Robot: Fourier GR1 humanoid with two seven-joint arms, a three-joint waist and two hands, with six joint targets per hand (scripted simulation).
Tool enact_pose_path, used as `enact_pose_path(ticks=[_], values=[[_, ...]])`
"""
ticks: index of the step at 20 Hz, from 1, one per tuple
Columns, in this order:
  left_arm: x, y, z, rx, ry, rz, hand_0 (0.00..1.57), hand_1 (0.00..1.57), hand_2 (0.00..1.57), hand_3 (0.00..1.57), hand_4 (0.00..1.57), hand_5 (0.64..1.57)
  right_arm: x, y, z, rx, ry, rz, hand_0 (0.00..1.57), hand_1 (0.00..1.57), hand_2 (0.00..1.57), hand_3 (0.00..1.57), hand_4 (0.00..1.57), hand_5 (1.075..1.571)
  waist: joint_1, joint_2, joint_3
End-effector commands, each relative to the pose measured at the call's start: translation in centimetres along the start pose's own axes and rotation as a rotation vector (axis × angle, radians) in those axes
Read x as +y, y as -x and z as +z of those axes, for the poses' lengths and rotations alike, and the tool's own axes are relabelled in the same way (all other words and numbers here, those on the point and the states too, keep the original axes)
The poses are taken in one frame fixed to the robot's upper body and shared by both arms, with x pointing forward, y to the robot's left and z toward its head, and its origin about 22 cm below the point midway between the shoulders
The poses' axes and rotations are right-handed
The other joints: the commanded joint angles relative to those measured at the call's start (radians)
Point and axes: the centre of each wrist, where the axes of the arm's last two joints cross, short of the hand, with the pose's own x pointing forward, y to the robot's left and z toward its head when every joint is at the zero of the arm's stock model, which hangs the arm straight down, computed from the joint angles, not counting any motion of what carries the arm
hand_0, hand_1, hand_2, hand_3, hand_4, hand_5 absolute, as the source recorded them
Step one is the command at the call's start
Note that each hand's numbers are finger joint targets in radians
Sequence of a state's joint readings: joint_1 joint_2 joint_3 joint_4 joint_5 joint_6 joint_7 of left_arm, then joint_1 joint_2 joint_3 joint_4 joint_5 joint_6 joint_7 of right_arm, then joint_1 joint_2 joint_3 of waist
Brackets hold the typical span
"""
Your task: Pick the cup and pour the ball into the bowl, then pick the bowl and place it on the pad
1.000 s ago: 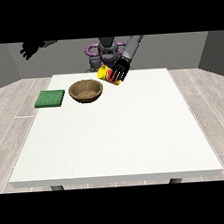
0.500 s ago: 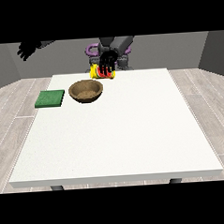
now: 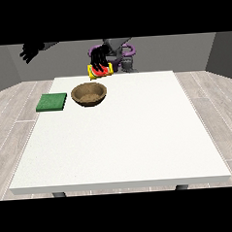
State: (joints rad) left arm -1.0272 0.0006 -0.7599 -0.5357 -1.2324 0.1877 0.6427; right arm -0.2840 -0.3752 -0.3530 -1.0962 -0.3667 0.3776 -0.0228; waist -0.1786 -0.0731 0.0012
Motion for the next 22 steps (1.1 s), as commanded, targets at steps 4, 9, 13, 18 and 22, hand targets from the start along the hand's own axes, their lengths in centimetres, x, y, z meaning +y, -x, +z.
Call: enact_pose_path(ticks=[4,9,13,18,22], values=[[3.2,-1.1,0.1,-0.108,0.06,-0.09,0.0,0.0,1.14,1.57,1.12,1.571,1.4,1.1,-0.2,0.027,0.018,0.017,0.0,0.0,0.0,0.17,0.71,1.55,0.026,-0.029,-0.0011],[1.9,3.2,-0.2,0.032,-0.026,0.141,0.32,0.32,1.5,1.54,1.11,1.57,-0.9,0.9,1.3,0.053,0.076,0.011,0.0,0.0,0.0,0.05,0.71,1.548,0.068,-0.057,-0.0021],[0.7,7.5,0.2,0.118,-0.03,0.573,1.04,1.04,1.51,1.15,1.32,1.562,-1.7,0.7,2.0,0.056,0.13,0.025,0.0,0.0,0.0,0.18,0.74,1.553,0.153,-0.07,-0.0073],[5.5,12.9,-1.7,0.227,-0.147,1.13,0.0,0.0,0.0,0.0,1.18,1.551,-0.8,1.9,1.7,0.062,0.191,0.008,0.0,0.0,0.0,0.0,0.78,1.557,0.25,-0.043,-0.0145],[5.7,18.0,-1.6,0.251,-0.162,1.496,0.0,0.0,0.0,0.0,1.09,1.571,-0.2,2.4,1.8,0.048,0.199,0.01,0.0,0.0,0.0,0.0,0.78,1.555,0.279,-0.002,-0.0151]])
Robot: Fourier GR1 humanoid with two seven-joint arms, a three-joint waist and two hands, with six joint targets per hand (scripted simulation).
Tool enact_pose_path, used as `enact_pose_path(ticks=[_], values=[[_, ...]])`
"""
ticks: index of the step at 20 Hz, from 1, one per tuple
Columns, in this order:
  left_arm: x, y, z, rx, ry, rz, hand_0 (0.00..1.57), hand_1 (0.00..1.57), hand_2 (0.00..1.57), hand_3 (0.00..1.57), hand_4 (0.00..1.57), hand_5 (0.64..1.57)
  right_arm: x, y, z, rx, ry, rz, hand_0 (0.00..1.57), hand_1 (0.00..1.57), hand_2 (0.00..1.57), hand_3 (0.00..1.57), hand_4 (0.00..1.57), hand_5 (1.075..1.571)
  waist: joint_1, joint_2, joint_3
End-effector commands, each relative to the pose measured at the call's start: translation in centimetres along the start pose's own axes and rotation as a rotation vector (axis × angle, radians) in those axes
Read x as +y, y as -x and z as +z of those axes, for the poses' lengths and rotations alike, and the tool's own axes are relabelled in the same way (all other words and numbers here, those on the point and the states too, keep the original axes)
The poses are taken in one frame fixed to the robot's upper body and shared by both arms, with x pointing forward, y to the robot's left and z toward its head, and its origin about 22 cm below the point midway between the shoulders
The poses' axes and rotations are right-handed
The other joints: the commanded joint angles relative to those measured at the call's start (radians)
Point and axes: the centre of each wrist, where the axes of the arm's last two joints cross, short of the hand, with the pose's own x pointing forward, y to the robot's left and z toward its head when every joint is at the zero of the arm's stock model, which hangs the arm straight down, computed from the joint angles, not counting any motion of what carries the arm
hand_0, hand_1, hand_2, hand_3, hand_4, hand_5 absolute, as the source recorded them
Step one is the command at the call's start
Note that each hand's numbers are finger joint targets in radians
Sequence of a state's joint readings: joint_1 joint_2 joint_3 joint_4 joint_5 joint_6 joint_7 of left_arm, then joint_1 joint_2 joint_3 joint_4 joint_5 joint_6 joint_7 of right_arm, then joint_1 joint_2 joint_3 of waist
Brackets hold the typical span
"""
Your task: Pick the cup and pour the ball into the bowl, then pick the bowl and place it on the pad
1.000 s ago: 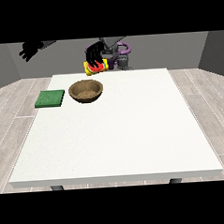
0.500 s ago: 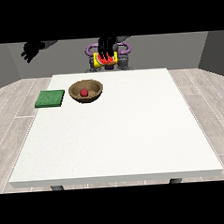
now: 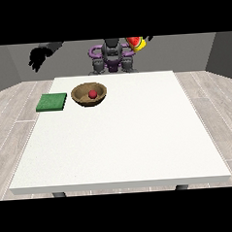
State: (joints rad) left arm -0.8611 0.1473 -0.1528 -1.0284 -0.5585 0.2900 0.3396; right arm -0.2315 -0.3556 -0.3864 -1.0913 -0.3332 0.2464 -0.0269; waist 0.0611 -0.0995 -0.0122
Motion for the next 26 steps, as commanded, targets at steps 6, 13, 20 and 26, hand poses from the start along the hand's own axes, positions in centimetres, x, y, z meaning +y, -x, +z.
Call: enact_pose_path(ticks=[6,13,20,26], values=[[12.5,4.5,-1.8,-0.104,0.066,0.606,0.0,0.0,0.0,0.0,1.06,1.566,2.3,3.9,1.0,0.004,0.096,-0.057,0.0,0.0,0.0,0.0,0.72,1.566,0.12,0.11,0.0093],[19.6,7.7,-1.2,-0.156,0.111,0.634,0.0,0.0,0.0,0.0,1.05,1.558,3.0,6.8,0.9,-0.027,0.122,-0.12,0.0,0.0,0.0,0.0,0.74,1.568,0.15,0.2,0.0129],[22.0,9.8,0.5,-0.086,0.074,0.638,0.0,0.0,0.0,0.0,1.0,1.542,7.4,9.7,-0.3,-0.008,0.058,-0.108,0.0,0.0,0.0,0.0,0.58,1.558,0.09,0.187,0.0128],[24.5,10.3,1.7,-0.165,0.064,0.627,0.0,0.0,0.0,0.0,1.01,1.536,6.1,9.7,-1.3,-0.042,0.07,-0.12,0.0,0.0,0.0,0.0,0.52,1.554,0.113,0.267,0.013]])
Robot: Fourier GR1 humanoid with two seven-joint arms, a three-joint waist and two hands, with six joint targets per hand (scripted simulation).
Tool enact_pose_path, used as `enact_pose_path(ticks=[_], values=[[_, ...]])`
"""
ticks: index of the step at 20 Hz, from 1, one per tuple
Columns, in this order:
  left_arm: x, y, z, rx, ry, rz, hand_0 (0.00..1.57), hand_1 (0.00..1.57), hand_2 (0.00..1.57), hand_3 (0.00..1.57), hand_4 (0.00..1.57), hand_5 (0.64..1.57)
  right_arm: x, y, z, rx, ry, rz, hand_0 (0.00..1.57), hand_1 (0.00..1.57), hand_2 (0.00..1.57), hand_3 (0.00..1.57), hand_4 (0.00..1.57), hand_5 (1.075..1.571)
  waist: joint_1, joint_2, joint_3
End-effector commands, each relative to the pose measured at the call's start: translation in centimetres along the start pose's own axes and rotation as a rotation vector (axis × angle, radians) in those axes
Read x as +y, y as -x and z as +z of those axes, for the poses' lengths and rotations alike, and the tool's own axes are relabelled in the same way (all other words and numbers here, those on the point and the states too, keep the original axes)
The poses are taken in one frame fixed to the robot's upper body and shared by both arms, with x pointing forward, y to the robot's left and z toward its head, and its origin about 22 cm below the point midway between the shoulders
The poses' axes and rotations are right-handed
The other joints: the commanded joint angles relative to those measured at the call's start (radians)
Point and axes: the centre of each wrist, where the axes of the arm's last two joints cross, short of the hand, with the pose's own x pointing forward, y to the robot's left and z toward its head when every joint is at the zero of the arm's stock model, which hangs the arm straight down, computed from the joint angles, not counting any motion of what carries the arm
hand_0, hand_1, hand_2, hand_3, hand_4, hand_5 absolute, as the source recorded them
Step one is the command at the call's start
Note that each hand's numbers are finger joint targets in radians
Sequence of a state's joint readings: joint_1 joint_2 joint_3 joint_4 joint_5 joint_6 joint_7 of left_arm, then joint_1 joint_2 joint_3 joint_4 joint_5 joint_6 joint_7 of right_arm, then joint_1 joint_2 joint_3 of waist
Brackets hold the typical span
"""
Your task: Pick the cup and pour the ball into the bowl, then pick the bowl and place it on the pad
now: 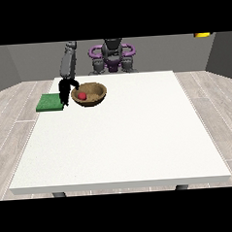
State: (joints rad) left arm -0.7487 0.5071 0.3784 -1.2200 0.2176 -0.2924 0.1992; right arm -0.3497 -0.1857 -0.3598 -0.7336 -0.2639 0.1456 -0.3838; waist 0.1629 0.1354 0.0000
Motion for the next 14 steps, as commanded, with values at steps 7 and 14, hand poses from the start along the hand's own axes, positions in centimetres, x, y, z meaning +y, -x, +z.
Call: enact_pose_path(ticks=[7,14], values=[[4.2,-4.0,1.4,-0.109,-0.004,-0.013,0.0,0.0,0.0,0.0,1.01,1.542,-0.9,-1.4,-1.9,-0.086,0.015,-0.007,0.0,0.0,0.0,0.0,0.45,1.544,0.018,0.108,0.0008],[3.5,-2.0,1.7,-0.071,-0.001,-0.018,0.0,0.0,0.0,0.0,1.02,1.537,4.9,0.3,-1.8,-0.073,-0.008,-0.023,0.0,0.0,0.0,0.0,0.46,1.55,0.022,0.077,-0.0002]])
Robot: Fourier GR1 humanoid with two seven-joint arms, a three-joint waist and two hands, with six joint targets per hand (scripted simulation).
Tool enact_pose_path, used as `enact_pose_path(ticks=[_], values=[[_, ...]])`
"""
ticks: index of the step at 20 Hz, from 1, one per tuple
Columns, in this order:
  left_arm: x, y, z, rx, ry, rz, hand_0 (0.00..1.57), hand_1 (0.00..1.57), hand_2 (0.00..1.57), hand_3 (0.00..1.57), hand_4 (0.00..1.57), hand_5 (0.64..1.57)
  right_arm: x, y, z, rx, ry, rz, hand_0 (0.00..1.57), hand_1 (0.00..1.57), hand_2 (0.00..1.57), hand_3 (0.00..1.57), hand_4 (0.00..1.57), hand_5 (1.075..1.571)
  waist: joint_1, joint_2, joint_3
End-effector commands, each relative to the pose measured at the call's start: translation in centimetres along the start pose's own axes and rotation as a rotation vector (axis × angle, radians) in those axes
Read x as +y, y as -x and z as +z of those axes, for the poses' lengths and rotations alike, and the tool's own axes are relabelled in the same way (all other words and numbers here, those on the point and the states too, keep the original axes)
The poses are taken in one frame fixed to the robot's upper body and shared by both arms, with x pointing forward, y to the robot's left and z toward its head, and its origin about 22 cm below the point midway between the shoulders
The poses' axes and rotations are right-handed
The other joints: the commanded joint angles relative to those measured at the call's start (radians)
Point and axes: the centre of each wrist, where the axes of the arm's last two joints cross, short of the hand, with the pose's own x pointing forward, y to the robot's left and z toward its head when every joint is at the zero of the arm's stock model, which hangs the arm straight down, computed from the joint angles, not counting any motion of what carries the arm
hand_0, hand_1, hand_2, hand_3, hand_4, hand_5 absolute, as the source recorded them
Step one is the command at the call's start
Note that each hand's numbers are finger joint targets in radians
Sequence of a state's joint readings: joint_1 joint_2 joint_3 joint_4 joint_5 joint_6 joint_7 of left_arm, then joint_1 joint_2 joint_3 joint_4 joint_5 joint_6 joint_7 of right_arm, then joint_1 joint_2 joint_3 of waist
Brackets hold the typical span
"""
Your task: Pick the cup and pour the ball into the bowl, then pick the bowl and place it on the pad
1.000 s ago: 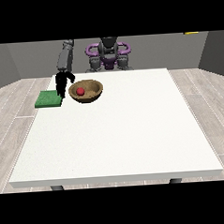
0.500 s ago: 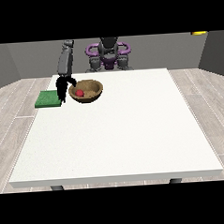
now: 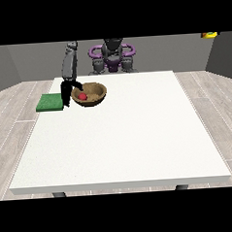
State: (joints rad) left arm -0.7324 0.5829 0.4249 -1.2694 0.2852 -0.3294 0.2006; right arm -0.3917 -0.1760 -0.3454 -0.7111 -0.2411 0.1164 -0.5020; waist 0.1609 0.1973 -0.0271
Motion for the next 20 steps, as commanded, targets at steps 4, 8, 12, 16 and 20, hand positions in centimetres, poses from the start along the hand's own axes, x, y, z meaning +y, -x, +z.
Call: enact_pose_path(ticks=[4,8,12,16,20], values=[[1.9,-2.2,0.1,0.012,-0.014,0.013,0.0,0.0,0.0,0.0,1.02,1.543,3.7,1.0,-1.2,0.087,0.049,-0.025,0.0,0.0,0.0,0.0,0.5,1.556,0.009,-0.004,0.0281],[2.6,-2.2,0.7,-0.063,0.008,0.024,0.0,0.0,0.0,0.0,1.02,1.536,-3.2,2.4,2.7,0.244,0.212,0.16,1.57,1.57,1.57,0.79,0.84,1.487,0.047,0.083,0.0267],[2.6,-2.9,0.6,-0.082,0.026,0.023,0.0,0.0,0.0,0.0,1.07,1.523,-5.1,1.7,3.3,0.233,0.276,0.257,1.57,1.57,1.57,1.57,0.9,1.495,0.057,0.087,0.0254],[3.1,-3.2,0.6,-0.078,0.02,0.03,0.0,0.0,0.0,0.0,1.14,1.52,-6.8,-0.3,2.6,0.209,0.29,0.349,1.57,1.57,1.57,1.37,0.96,1.536,0.052,0.08,0.0238],[4.4,-1.1,1.4,-0.023,-0.016,0.049,0.0,0.0,0.0,0.0,1.19,1.526,-7.1,-3.7,0.4,0.187,0.324,0.407,1.57,1.57,1.57,1.25,1.01,1.546,0.039,0.04,0.0194]])
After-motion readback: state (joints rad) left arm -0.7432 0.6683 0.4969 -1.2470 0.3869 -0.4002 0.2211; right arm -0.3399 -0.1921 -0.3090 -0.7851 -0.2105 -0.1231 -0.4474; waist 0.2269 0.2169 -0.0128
